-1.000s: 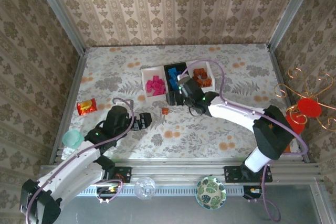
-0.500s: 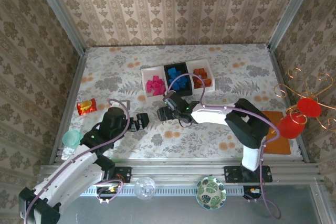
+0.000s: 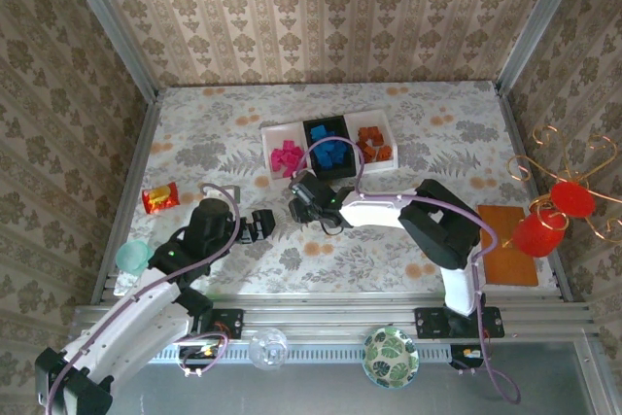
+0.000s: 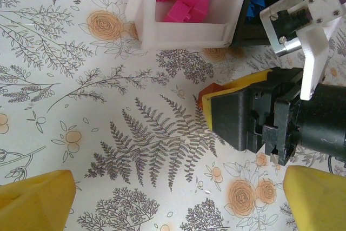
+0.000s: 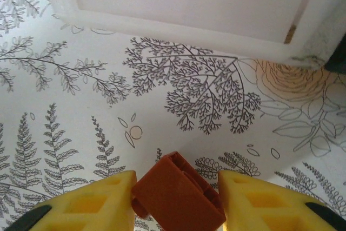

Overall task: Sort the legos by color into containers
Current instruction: Pick up the lego from the center of the table, then place the lego in the container.

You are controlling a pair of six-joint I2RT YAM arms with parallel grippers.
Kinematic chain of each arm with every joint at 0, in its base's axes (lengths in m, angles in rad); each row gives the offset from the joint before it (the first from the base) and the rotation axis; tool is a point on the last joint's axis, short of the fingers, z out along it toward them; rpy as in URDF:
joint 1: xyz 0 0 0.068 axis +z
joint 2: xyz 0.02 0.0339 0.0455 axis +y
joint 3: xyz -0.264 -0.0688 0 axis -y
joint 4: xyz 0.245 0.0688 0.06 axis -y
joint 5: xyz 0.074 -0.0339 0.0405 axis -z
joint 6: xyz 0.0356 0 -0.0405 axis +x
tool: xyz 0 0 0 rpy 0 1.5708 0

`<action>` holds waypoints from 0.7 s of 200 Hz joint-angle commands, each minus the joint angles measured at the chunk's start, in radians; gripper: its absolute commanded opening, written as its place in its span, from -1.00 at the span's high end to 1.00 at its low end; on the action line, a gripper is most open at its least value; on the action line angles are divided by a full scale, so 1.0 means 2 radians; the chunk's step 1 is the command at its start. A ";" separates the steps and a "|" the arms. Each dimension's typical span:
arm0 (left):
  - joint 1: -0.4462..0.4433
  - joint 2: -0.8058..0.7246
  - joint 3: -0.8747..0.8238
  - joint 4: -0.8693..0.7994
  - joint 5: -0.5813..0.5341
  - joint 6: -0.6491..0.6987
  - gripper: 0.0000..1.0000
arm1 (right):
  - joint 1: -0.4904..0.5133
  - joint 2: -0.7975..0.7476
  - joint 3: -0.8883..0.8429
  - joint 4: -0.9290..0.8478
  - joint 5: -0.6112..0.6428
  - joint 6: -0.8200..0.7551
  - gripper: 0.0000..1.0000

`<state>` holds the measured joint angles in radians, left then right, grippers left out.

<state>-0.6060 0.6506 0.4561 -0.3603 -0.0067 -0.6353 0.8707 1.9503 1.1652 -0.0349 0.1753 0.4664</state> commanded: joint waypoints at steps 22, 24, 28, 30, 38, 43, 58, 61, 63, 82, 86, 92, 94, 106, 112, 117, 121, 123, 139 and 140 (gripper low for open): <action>0.005 0.002 0.007 0.008 0.009 0.014 -1.00 | -0.014 -0.107 -0.072 0.019 -0.006 -0.002 0.31; 0.005 0.003 0.007 0.009 0.009 0.014 -1.00 | -0.017 -0.113 -0.077 0.020 -0.007 -0.001 0.31; 0.005 0.004 0.008 0.010 0.011 0.015 -1.00 | -0.022 -0.128 -0.087 0.022 -0.008 0.000 0.31; 0.005 0.004 0.008 0.010 0.012 0.015 -1.00 | -0.024 -0.136 -0.092 0.022 -0.009 0.001 0.31; 0.005 0.006 0.009 0.014 0.014 0.015 -1.00 | -0.037 -0.165 -0.107 0.023 -0.011 0.003 0.31; 0.005 0.008 0.010 0.016 0.015 0.015 -1.00 | -0.046 -0.184 -0.114 0.022 -0.012 0.004 0.31; 0.005 0.017 0.012 0.022 0.018 0.016 -1.00 | -0.080 -0.226 -0.128 0.013 -0.010 0.002 0.31; 0.005 0.019 0.013 0.023 0.018 0.016 -1.00 | -0.087 -0.233 -0.128 0.009 -0.011 0.002 0.32; 0.005 0.020 0.013 0.024 0.018 0.016 -0.99 | -0.092 -0.236 -0.128 0.007 -0.010 0.002 0.32; 0.005 0.034 0.015 0.033 0.022 0.016 -1.00 | -0.141 -0.244 -0.109 -0.017 -0.009 -0.005 0.32; 0.005 0.036 0.015 0.034 0.022 0.015 -1.00 | -0.151 -0.239 -0.101 -0.023 -0.006 -0.007 0.32; 0.005 0.039 0.015 0.037 0.023 0.014 -1.00 | -0.166 -0.229 -0.088 -0.030 -0.004 -0.009 0.32; 0.005 0.040 0.015 0.038 0.023 0.014 -1.00 | -0.170 -0.224 -0.083 -0.032 -0.003 -0.011 0.32; 0.005 0.044 0.015 0.042 0.026 0.012 -1.00 | -0.195 -0.196 -0.055 -0.043 -0.003 -0.013 0.32; 0.005 0.046 0.016 0.043 0.027 0.012 -1.00 | -0.207 -0.179 -0.039 -0.047 -0.004 -0.012 0.32; 0.005 0.047 0.016 0.043 0.027 0.012 -1.00 | -0.216 -0.164 -0.023 -0.049 -0.005 -0.012 0.32; 0.005 0.047 0.017 0.042 0.027 0.012 -1.00 | -0.224 -0.150 -0.010 -0.052 -0.008 -0.013 0.32; 0.005 0.048 0.017 0.042 0.027 0.012 -1.00 | -0.227 -0.144 -0.004 -0.054 -0.009 -0.013 0.32; 0.005 0.050 0.020 0.040 0.027 0.012 -1.00 | -0.243 -0.092 0.056 -0.076 -0.010 -0.016 0.32; 0.005 0.050 0.020 0.040 0.027 0.012 -1.00 | -0.244 -0.089 0.060 -0.078 -0.010 -0.016 0.31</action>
<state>-0.6060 0.7471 0.4606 -0.2977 0.0315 -0.6319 0.4210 1.6489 1.1519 -0.0948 0.1516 0.4583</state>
